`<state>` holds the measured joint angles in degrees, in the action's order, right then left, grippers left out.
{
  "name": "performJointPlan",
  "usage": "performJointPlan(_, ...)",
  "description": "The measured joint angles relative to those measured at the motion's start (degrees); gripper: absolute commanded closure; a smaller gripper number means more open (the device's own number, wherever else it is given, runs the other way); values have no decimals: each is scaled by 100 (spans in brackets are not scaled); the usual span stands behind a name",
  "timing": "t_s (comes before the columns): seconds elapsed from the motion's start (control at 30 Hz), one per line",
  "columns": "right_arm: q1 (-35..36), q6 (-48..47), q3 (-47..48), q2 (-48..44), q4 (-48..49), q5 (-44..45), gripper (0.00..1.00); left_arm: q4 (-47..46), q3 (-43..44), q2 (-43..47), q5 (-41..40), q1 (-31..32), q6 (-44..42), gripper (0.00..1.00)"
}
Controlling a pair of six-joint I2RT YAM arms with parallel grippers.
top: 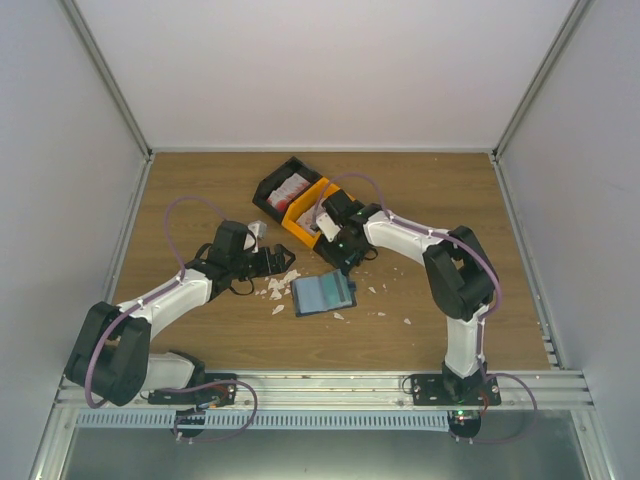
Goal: Put the credit cards into the card holder
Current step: Pick up the credit card from the storage box.
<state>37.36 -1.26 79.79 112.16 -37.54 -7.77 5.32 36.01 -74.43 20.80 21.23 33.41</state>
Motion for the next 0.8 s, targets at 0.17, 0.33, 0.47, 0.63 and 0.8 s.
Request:
performJointPlan(0.17, -4, 66, -7, -33, -4, -20, 72, 2, 0, 0, 0, -2, 0, 5)
performJointPlan(0.33, -4, 70, -31, -168, -9, -44, 73, 0, 0, 0, 0, -2, 0, 5)
performJointPlan(0.47, -4, 68, -39, -286, -7, -114, 76, -2, 0, -9, 0, -2, 2, 5)
performJointPlan(0.63, -15, 87, -74, -326, 37, -129, 80, -2, 0, -31, 0, -2, 2, 5)
performJointPlan(0.8, -15, 157, -138, -332, 63, -131, 81, -2, 0, -31, 0, -2, 2, 5)
